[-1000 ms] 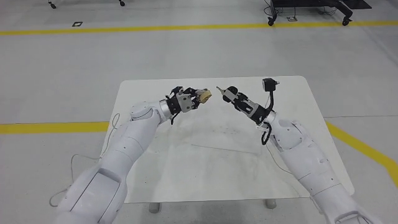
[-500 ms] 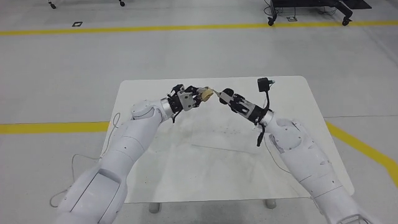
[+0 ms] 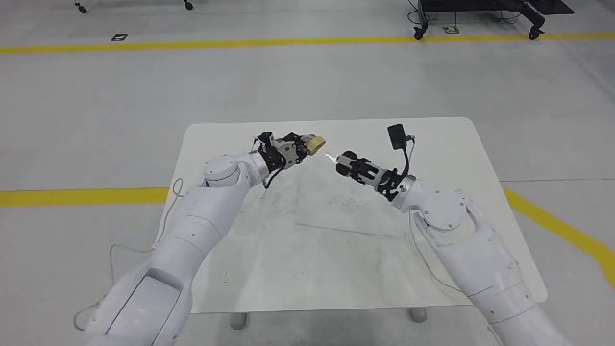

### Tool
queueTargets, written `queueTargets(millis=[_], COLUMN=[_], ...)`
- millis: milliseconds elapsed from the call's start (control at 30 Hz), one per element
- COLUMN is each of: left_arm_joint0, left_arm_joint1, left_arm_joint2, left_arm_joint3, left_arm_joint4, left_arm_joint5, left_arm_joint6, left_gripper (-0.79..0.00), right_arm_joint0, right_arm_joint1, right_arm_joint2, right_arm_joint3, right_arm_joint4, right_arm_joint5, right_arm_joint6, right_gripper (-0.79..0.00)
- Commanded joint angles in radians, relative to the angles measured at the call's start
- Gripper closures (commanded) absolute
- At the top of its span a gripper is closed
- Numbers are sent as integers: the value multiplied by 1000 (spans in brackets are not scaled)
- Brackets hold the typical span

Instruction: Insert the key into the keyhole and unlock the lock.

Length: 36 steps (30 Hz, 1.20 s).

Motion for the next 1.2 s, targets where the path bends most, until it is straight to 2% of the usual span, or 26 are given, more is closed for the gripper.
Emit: queueTargets(millis=[0,300,633,1167], left_arm_joint0=[2,7,12,25], left_arm_joint1=[0,1,1,0], left_arm_joint2=[3,-11,-17,-29], left_arm_joint3=[-8,-19,-30,-46], left_arm_joint4=[17,39,75,117], left_arm_joint5=[7,17,8,-15], left_arm_joint6=[9,12,19,22], left_gripper=[0,0,0,0], right_arm_joint0=[11,39,53,58], right_arm_joint1=[-5,-21,-28,-39], right_arm_joint2=[-12,-29,-34,-32], right_arm_joint3=[8,54,82,100], right_arm_joint4=[16,74,105,129], right_arm_joint5=[28,40,58,74], right_arm_joint6=[-10,-50,-19,-41], right_gripper=[0,0,0,0])
